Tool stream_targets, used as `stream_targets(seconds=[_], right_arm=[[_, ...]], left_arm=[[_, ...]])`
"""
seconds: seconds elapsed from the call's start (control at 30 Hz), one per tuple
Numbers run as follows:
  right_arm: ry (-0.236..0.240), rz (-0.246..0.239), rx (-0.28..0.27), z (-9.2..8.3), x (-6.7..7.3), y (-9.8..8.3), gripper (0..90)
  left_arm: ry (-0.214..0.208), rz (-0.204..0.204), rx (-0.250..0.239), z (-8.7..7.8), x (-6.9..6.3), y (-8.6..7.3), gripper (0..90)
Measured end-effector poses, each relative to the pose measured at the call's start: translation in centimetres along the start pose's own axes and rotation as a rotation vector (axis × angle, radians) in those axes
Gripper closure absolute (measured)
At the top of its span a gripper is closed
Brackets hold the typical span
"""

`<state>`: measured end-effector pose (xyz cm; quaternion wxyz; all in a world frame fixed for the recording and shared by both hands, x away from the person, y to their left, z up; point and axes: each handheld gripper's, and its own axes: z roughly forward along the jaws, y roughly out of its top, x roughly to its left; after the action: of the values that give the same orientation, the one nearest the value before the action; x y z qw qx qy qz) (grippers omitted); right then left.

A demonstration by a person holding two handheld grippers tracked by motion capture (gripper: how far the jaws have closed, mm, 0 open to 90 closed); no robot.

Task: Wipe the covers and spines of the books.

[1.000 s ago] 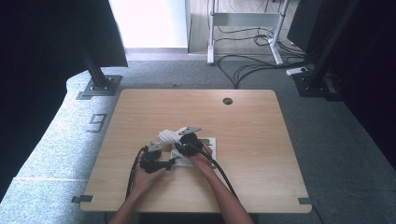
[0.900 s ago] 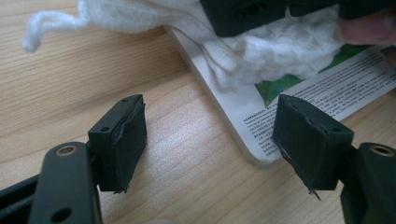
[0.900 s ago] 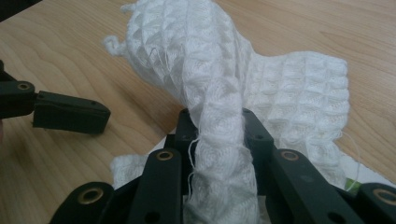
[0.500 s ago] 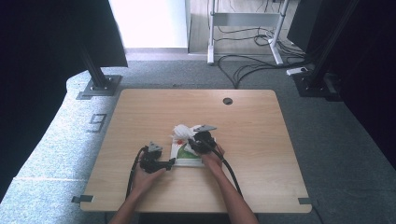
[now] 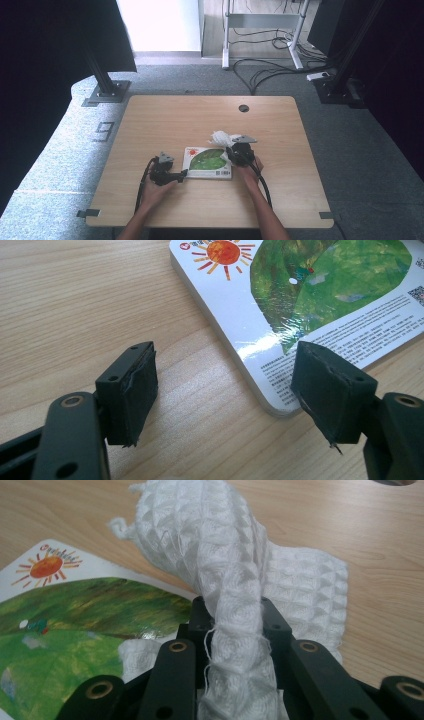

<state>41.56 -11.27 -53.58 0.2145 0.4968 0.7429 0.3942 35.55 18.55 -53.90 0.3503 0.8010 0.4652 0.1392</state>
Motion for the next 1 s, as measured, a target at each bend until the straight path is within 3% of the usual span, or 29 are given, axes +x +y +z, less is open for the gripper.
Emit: stream_targets(seconds=[0.1,0.23,0.3,0.43,0.57,0.67,0.77,1.0], right_arm=[[0.036,0.007,-0.055,-0.6,0.7,0.6,74.0],[0.139,-0.048,-0.081,-0.7,4.2,1.8,74.1],[0.192,-0.091,-0.073,-0.4,6.2,2.3,74.0],[0.28,-0.1,-0.048,1.2,9.4,2.5,73.6],[0.301,-0.083,0.006,3.4,11.1,1.8,73.1],[0.298,-0.093,0.015,3.9,11.4,1.0,72.9],[0.289,-0.087,0.016,3.4,10.9,0.8,72.8],[0.226,-0.078,0.003,1.4,7.5,-0.3,72.8]], left_arm=[[-0.003,-0.001,0.001,0.0,0.1,0.0,26.5],[0.002,0.002,0.001,0.0,0.0,0.0,26.6],[0.006,0.002,-0.002,0.0,-0.1,0.0,26.6],[0.0,0.002,-0.001,0.0,0.0,0.0,26.5],[0.0,0.0,-0.003,0.0,0.0,-0.1,26.5],[-0.002,0.001,-0.004,0.0,0.0,-0.1,26.5],[-0.001,0.001,-0.004,0.0,0.0,-0.1,26.5],[0.005,0.004,-0.005,0.0,-0.1,-0.1,26.7]])
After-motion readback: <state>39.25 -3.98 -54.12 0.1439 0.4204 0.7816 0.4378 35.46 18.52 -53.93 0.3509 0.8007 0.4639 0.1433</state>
